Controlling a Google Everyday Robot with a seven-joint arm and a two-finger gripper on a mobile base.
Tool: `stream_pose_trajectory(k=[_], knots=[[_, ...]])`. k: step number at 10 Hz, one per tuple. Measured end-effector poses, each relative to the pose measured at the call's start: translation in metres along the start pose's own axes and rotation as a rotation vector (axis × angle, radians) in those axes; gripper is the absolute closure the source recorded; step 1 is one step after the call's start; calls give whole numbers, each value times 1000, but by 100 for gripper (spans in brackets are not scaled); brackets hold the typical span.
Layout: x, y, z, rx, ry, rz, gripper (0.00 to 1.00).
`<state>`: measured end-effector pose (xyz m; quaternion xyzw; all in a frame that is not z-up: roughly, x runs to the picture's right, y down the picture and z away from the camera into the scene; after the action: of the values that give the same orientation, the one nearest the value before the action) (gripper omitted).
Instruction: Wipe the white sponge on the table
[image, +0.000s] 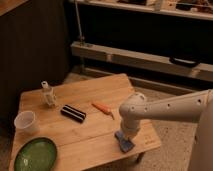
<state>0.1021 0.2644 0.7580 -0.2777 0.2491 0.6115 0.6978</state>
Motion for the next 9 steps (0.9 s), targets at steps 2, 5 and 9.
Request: stream_pose_trajectory(k=[2, 5, 9], knots=[[21, 29, 3, -13, 11, -49, 100], [33, 86, 1, -27, 2, -175, 100], [18, 132, -6, -47, -11, -277, 100]])
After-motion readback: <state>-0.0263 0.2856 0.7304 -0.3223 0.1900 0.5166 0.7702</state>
